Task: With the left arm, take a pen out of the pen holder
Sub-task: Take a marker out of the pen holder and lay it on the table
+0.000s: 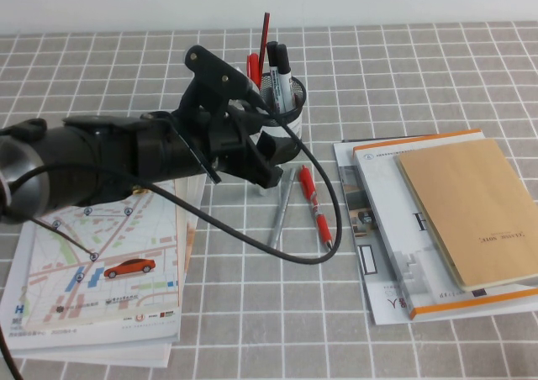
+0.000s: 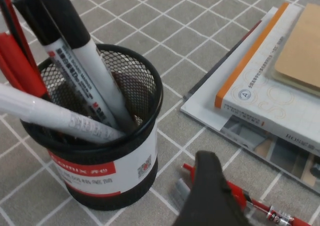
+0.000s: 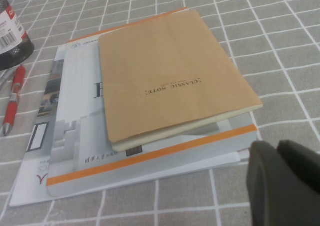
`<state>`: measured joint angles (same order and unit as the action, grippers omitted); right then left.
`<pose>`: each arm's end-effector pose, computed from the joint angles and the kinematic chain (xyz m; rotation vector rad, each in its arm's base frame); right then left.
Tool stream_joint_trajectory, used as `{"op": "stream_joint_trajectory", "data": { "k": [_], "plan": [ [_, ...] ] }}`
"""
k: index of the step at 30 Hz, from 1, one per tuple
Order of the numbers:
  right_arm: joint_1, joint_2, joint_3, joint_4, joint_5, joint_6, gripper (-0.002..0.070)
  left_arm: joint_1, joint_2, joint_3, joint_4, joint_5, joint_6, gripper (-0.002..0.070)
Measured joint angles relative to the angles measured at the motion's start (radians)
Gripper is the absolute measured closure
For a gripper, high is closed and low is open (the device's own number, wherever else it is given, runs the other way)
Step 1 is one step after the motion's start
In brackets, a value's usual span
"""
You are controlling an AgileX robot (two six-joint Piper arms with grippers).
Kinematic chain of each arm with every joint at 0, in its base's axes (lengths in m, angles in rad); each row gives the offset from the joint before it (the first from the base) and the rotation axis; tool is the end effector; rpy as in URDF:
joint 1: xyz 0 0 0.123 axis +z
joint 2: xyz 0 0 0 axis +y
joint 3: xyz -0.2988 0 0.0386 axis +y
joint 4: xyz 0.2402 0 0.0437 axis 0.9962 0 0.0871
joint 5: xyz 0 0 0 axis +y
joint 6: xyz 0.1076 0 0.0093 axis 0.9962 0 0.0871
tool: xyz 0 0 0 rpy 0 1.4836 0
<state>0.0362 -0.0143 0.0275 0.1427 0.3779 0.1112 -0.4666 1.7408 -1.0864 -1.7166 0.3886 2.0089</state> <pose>0.0442 0.0073 0.1658 0.1585 1.8712 0.2420 0.3329 -0.2131 0.2508 0.9734 1.8357 -0.5125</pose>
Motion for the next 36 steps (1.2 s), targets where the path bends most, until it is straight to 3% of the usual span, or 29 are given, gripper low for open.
{"op": "stream_joint_trajectory", "data": {
  "k": [13, 16, 19, 21, 28, 36],
  "plan": [
    [0.000, 0.000, 0.000, 0.000, 0.000, 0.000, 0.0689, 0.000, -0.173, 0.000, 0.000, -0.048, -0.021, 0.0258],
    [0.000, 0.000, 0.000, 0.000, 0.000, 0.000, 0.0689, 0.000, -0.239, 0.000, 0.000, -0.069, -0.052, 0.0365],
    [0.000, 0.000, 0.000, 0.000, 0.000, 0.000, 0.0689, 0.000, -0.317, 0.000, 0.011, -0.098, -0.080, 0.0568],
    [0.000, 0.000, 0.000, 0.000, 0.000, 0.000, 0.0689, 0.000, -0.366, 0.002, 0.039, -0.106, -0.111, 0.0626],
    [0.000, 0.000, 0.000, 0.000, 0.000, 0.000, 0.0689, 0.000, -0.584, 0.182, 0.119, -0.165, -0.251, 0.0672],
    [0.000, 0.000, 0.000, 0.000, 0.000, 0.000, 0.0689, 0.000, -0.897, 0.542, 0.119, -0.171, -0.287, 0.0675]
  ]
}}
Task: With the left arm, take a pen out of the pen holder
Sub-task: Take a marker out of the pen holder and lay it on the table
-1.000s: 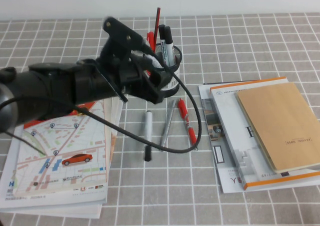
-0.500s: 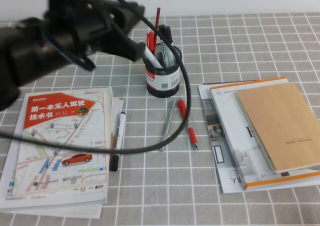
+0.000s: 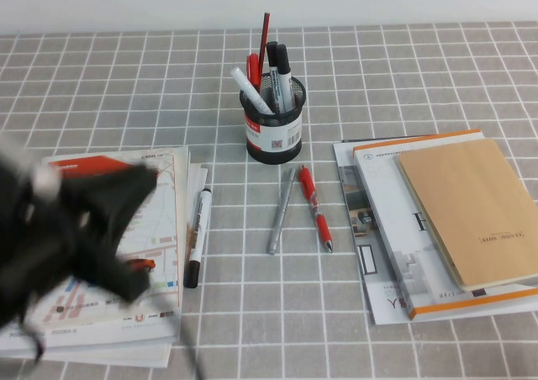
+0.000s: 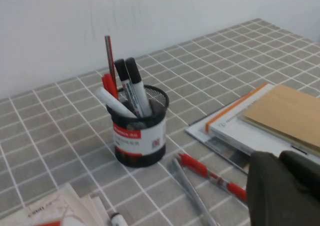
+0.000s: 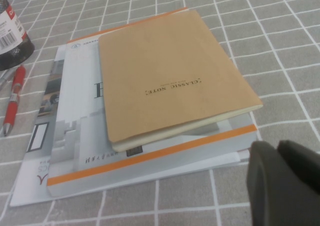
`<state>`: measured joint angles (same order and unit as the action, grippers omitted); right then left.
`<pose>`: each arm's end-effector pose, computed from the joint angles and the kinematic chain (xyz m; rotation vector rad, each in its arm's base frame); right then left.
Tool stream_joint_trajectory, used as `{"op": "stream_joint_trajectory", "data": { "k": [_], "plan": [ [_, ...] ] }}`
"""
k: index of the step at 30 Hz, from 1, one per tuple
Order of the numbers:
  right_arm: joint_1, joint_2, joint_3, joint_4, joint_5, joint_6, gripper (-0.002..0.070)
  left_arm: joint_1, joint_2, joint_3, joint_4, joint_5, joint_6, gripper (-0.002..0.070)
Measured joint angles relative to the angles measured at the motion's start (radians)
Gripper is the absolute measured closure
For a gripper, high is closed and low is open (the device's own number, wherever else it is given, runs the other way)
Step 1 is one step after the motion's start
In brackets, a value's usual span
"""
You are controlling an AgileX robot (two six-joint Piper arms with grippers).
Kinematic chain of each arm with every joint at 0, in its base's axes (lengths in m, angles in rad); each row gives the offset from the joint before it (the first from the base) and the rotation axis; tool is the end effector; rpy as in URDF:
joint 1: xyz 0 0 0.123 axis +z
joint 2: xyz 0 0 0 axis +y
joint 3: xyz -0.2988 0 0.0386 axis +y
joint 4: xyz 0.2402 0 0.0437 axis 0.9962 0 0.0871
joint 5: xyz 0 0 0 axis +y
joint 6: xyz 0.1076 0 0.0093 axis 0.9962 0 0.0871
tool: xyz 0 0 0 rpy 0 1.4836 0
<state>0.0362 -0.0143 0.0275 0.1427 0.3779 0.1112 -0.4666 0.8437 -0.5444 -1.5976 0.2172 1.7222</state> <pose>0.0442 0.0073 0.1658 0.1585 1.8712 0.2420 0.1465 -0.1000 0.3212 0.6711 1.6629 -0.4392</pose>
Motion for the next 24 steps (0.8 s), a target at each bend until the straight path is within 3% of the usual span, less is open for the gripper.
{"op": "stream_joint_trajectory", "data": {
  "k": [9, 20, 24],
  "plan": [
    [0.000, 0.000, 0.000, 0.000, 0.000, 0.000, 0.0689, 0.000, -0.186, 0.261, -0.012, 0.059, -0.015, 0.0675],
    [0.000, 0.000, 0.000, 0.000, 0.000, 0.000, 0.0689, -0.002, -0.201, 0.289, -0.074, -0.007, -0.024, 0.0675],
    [0.000, 0.000, 0.000, 0.002, 0.000, 0.000, 0.0689, -0.002, -0.240, 0.289, -0.023, -0.022, -0.031, 0.0675]
  ]
}}
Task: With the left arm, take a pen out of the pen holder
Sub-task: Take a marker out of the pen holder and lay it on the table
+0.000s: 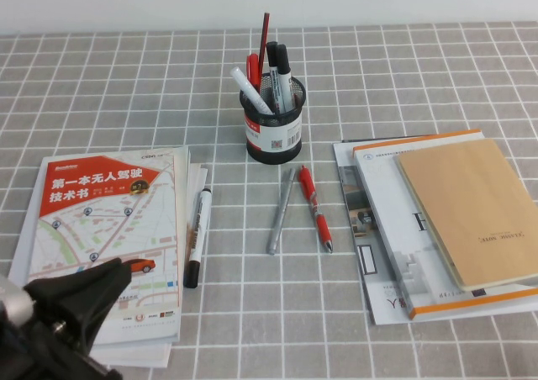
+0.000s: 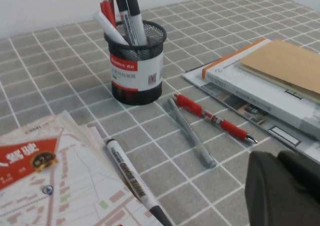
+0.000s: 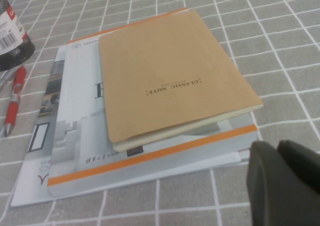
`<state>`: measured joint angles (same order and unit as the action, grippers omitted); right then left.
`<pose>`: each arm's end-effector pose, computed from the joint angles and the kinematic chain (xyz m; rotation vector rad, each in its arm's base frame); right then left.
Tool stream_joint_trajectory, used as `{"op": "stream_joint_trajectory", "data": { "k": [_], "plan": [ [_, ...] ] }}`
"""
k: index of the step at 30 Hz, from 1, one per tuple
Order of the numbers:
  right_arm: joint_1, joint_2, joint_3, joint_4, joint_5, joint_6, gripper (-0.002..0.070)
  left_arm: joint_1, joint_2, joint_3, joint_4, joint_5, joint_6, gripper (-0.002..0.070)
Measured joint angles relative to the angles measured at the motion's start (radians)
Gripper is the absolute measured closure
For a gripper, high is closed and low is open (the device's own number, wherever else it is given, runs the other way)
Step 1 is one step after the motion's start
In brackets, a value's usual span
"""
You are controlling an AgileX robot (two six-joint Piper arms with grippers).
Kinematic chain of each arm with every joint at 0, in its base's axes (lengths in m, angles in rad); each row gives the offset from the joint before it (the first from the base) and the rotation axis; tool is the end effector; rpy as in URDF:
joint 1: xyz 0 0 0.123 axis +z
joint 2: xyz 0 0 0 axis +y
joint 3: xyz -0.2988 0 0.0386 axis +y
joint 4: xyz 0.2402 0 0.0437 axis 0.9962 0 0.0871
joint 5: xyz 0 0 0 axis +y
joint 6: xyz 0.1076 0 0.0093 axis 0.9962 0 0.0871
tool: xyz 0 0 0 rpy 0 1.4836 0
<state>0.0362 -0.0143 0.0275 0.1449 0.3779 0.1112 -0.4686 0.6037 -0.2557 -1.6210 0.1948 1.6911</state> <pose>0.0442 0.0074 0.1658 0.1599 1.8710 0.2442 0.0969 -0.0726 0.2573 0.6217 1.7329 -0.4582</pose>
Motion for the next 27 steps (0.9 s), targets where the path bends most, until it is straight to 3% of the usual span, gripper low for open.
{"op": "stream_joint_trajectory", "data": {
  "k": [2, 4, 9, 12, 14, 17, 21, 27],
  "plan": [
    [0.000, 0.000, 0.000, 0.002, 0.000, 0.000, 0.0689, 0.000, -0.036, 0.000, 0.106, -0.002, -0.070, 0.0675],
    [0.000, 0.000, 0.000, 0.002, 0.000, 0.000, 0.0689, 0.000, -0.083, 0.000, 0.275, -0.007, -0.258, 0.0675],
    [0.000, 0.000, 0.000, 0.006, 0.000, 0.000, 0.0689, 0.052, -0.214, 0.000, 0.941, 0.064, -1.041, 0.0675],
    [0.000, 0.000, 0.000, 0.006, 0.000, 0.000, 0.0689, 0.130, -0.305, 0.000, 1.242, 0.217, -1.418, 0.0675],
    [0.000, 0.000, 0.000, 0.007, 0.000, 0.000, 0.0689, 0.183, -0.375, 0.008, 1.364, 0.299, -1.579, 0.0675],
    [0.000, 0.000, 0.000, 0.008, 0.000, 0.000, 0.0689, 0.260, -0.505, 0.036, 1.453, 0.326, -1.660, 0.0675],
    [0.000, 0.000, 0.000, 0.008, 0.000, 0.000, 0.0689, 0.335, -0.608, 0.112, 1.487, 0.272, -1.625, 0.0675],
    [0.000, 0.000, 0.000, 0.010, 0.000, 0.000, 0.0689, 0.358, -0.615, 0.221, 1.498, 0.131, -1.603, 0.0675]
  ]
}}
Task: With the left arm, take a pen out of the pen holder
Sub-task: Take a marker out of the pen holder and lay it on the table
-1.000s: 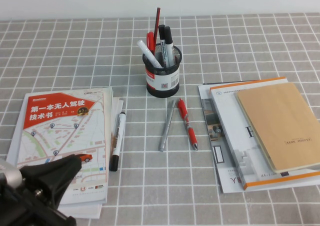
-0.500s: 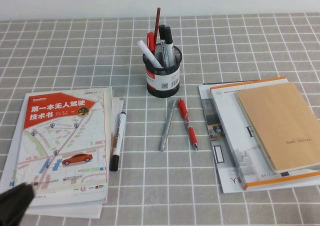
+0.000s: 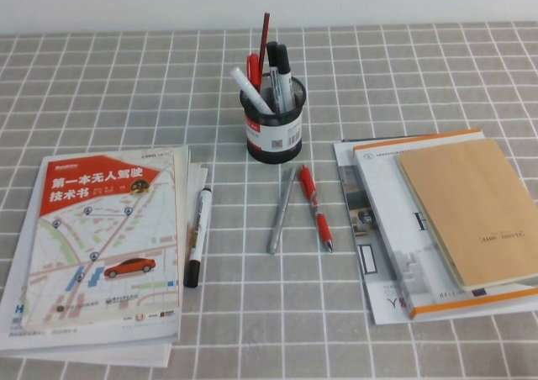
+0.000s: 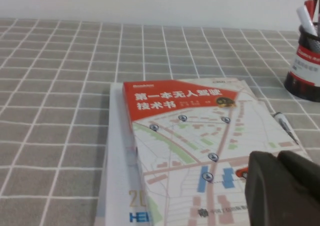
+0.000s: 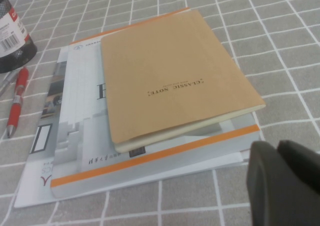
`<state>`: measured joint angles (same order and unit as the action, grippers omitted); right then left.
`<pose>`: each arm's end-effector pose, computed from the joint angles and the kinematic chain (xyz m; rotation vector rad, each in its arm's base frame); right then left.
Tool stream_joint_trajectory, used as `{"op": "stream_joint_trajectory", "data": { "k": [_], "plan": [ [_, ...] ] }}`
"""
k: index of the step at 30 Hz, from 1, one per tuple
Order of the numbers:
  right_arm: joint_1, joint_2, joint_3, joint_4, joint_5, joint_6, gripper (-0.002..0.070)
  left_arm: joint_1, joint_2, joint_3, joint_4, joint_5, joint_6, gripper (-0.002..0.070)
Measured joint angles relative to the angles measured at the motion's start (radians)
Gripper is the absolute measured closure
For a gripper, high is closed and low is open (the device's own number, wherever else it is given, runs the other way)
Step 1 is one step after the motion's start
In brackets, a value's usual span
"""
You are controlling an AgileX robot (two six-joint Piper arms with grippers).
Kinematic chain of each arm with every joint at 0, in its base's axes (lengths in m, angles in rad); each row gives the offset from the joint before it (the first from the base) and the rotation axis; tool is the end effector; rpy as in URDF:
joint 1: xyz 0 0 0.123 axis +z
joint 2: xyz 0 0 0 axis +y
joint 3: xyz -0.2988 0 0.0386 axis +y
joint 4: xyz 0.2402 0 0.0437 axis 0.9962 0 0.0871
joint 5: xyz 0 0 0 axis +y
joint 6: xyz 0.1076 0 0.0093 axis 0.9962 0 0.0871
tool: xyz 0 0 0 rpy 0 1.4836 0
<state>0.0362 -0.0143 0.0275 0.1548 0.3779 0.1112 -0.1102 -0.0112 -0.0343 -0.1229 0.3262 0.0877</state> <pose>0.0442 0.0078 0.1659 0.1660 1.8705 0.2540 0.0439 -0.0091 0.1922 0.1003 1.7610 -0.1356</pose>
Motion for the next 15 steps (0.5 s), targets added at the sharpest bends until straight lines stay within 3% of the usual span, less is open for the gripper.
{"op": "stream_joint_trajectory", "data": {
  "k": [6, 15],
  "plan": [
    [0.000, 0.000, 0.000, 0.000, 0.000, 0.000, 0.0689, 0.001, 0.000, 0.056, 0.044, -0.101, -0.009, 0.0675],
    [0.000, 0.000, 0.000, 0.000, 0.000, 0.000, 0.0689, -0.025, 0.000, 0.058, 0.096, 0.008, -0.010, 0.0675]
  ]
}}
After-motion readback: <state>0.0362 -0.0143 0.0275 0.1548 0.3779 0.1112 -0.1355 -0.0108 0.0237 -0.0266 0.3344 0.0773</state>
